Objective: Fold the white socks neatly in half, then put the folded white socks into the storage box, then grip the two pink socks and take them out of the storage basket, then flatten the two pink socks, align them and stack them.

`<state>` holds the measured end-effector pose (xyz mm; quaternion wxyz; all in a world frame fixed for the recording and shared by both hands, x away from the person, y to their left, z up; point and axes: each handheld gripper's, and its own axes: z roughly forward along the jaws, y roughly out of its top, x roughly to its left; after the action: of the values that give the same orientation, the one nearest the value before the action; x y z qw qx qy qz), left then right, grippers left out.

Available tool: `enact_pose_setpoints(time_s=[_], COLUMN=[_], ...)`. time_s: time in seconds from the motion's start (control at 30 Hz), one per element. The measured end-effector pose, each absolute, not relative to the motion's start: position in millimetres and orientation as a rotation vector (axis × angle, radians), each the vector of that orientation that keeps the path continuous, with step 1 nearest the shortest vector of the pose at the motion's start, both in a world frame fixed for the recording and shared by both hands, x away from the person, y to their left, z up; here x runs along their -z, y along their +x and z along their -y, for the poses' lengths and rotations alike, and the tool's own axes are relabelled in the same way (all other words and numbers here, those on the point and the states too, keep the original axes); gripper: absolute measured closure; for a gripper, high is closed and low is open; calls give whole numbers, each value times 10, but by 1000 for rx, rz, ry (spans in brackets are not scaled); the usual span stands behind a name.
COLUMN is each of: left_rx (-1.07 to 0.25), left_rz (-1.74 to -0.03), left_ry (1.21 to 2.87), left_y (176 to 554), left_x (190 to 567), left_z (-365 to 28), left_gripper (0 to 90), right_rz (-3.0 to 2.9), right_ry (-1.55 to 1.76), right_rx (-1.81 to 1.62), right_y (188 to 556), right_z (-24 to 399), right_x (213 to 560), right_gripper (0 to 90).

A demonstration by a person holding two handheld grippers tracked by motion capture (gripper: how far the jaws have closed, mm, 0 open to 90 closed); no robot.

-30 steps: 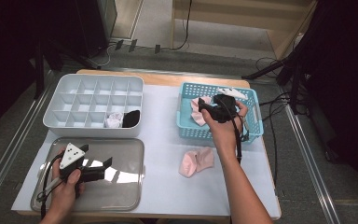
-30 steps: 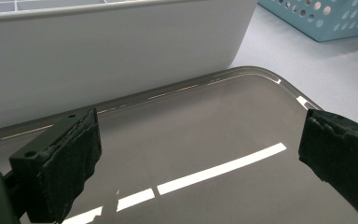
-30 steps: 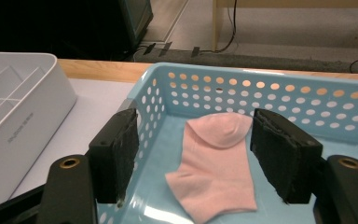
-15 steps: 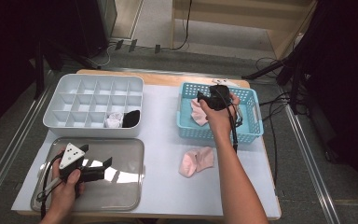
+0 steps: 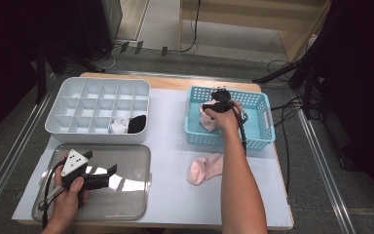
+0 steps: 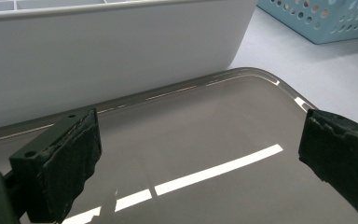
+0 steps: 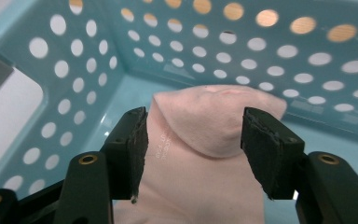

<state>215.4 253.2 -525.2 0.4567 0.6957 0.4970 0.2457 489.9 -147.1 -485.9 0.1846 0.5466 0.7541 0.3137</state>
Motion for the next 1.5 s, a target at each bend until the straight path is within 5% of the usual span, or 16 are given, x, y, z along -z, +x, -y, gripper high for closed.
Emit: enact_pose_setpoints(time_s=[0.33, 0.47, 0.57, 0.63, 1.5], left_rx=[-604, -604, -604, -603, -603], left_rz=[-1228, -1227, -1226, -1228, -1229], left_ry=[1700, 1705, 1703, 1700, 1706], left_y=[2147, 2148, 2146, 2147, 2151], left_x=[5253, 5253, 5252, 5253, 5253], left_z=[-2542, -2541, -2542, -2544, -2539], left_gripper=[0, 0, 0, 0, 0], right_rz=[-2186, -2110, -2060, -2040, -1856], right_ry=[1564, 1632, 1691, 1720, 1551], right_rx=[-688, -682, -660, -677, -1056], right_y=[4972, 4966, 4991, 4995, 4750], right_z=[1383, 1407, 1466, 1503, 1604], right_x=[5017, 5014, 4996, 4995, 4615], right_gripper=[416, 585, 803, 840, 863])
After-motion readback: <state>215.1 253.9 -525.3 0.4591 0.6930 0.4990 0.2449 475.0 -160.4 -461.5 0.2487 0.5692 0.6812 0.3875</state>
